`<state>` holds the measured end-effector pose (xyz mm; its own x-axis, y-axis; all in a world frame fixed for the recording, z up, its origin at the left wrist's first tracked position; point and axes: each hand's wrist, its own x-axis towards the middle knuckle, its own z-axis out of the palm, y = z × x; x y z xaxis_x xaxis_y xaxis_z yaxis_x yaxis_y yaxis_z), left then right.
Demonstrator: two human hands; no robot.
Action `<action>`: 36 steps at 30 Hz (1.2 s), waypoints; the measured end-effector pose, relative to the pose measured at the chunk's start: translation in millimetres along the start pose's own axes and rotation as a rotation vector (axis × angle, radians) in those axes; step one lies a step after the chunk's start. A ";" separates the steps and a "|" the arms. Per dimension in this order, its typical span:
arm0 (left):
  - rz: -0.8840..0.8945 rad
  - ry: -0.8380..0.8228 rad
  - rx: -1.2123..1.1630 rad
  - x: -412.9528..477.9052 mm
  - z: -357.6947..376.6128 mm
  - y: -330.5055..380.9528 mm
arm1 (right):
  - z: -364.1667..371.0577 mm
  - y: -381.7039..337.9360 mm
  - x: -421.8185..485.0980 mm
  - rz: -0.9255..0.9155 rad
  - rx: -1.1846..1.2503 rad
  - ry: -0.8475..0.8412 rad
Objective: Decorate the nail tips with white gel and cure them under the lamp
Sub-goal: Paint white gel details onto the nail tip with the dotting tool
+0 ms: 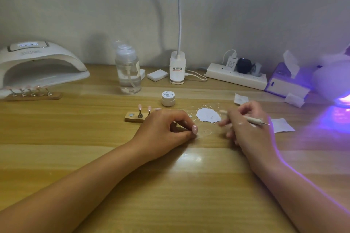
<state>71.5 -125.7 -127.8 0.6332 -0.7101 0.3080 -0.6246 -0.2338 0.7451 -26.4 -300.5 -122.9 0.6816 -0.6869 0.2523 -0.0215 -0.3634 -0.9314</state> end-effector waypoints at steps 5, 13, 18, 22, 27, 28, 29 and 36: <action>0.023 0.016 0.042 -0.1 -0.2 1.1 | 6.2 -18.6 -17.9 0.021 0.323 -0.106; 0.038 0.020 0.069 0.4 -1.4 1.8 | 16.5 -18.6 -30.6 0.096 0.330 -0.216; 0.045 0.024 0.085 0.4 -1.3 2.1 | 18.0 -17.8 -30.6 0.081 0.309 -0.247; 0.041 0.020 0.075 0.5 -1.3 1.5 | 18.4 -17.6 -30.1 0.081 0.297 -0.249; 0.037 0.019 0.074 0.4 -1.3 2.0 | 19.4 -17.9 -29.9 0.083 0.287 -0.263; 0.037 0.020 0.073 0.5 -1.3 2.0 | 19.4 -18.6 -30.1 0.087 0.290 -0.259; 0.037 0.021 0.072 0.6 -1.2 1.9 | 19.4 -18.7 -30.4 0.088 0.290 -0.255; 0.048 0.024 0.076 1.1 -1.4 1.5 | 18.6 -17.6 -30.5 0.067 0.276 -0.260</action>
<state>71.9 -125.9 -125.5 0.6115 -0.7062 0.3569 -0.6870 -0.2500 0.6823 -33.2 -261.5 -119.1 0.8490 -0.5077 0.1464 0.1012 -0.1157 -0.9881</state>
